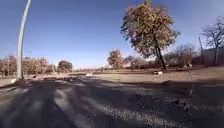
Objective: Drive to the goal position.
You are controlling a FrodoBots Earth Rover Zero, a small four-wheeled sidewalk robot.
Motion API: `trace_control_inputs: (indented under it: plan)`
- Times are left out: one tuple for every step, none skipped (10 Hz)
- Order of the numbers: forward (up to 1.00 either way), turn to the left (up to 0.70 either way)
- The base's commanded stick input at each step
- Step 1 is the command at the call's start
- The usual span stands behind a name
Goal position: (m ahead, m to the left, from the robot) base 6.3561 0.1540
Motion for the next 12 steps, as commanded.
trace_control_inputs:
  plan:
    - [0.5, 0.0]
    - [0.5, 0.0]
    - [0.5, 0.0]
    - [0.5, 0.0]
    - [0.5, 0.0]
    - [0.5, 0.0]
    - [0.5, 0.0]
    - [0.5, 0.0]
    - [0.5, 0.0]
    - [0.5, 0.0]
    - [0.5, 0.0]
    - [0.5, 0.0]
